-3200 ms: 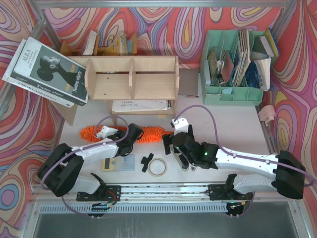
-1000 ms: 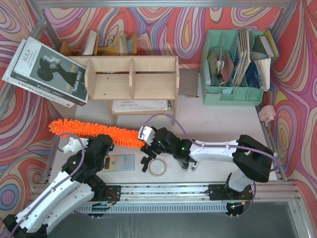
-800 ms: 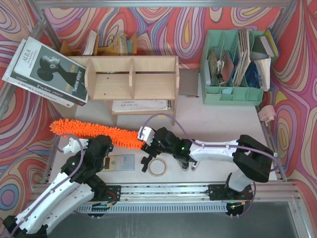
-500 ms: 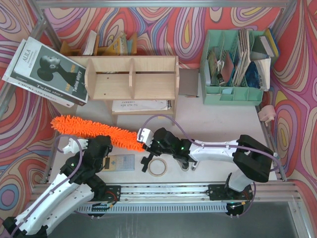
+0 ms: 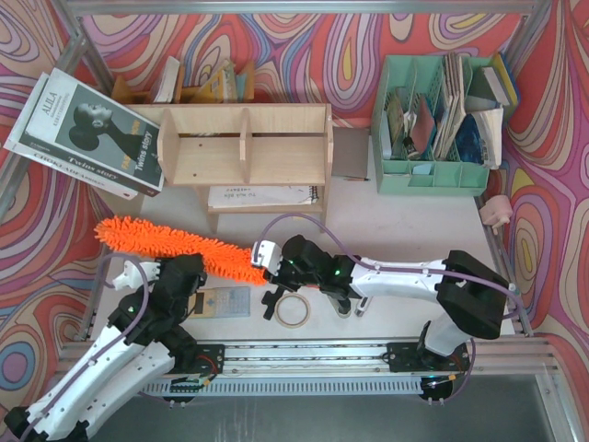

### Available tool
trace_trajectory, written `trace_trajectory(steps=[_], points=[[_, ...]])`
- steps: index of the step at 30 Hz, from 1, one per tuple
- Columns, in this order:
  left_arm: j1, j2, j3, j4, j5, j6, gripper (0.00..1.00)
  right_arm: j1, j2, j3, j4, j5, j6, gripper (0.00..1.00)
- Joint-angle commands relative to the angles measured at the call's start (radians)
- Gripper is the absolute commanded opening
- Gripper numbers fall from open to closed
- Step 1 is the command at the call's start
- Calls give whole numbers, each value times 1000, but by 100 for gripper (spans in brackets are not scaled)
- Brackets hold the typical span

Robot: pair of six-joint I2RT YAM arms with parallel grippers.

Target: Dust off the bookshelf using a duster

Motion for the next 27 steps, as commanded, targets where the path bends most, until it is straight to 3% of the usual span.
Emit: trace_trajectory(steps=[1,7,14,18,22,27], points=[[4,-18,27,-108,-53,-15,34,-12,-52,35,-5,8,12,9],[4,-23,57,-218,-71,-14,60,-13,-63,50,-13,-10,32,3],[4,-2,-8,-79,-31,44,88,-9,-73,70,-24,-64,49,1],[4,8,-42,119,-1,156,91,6,-66,76,-18,-83,58,1],[4,60,-48,179,22,164,90,32,-52,92,-11,-80,70,1],[4,126,-56,227,62,142,78,50,-36,110,-7,-78,70,3]])
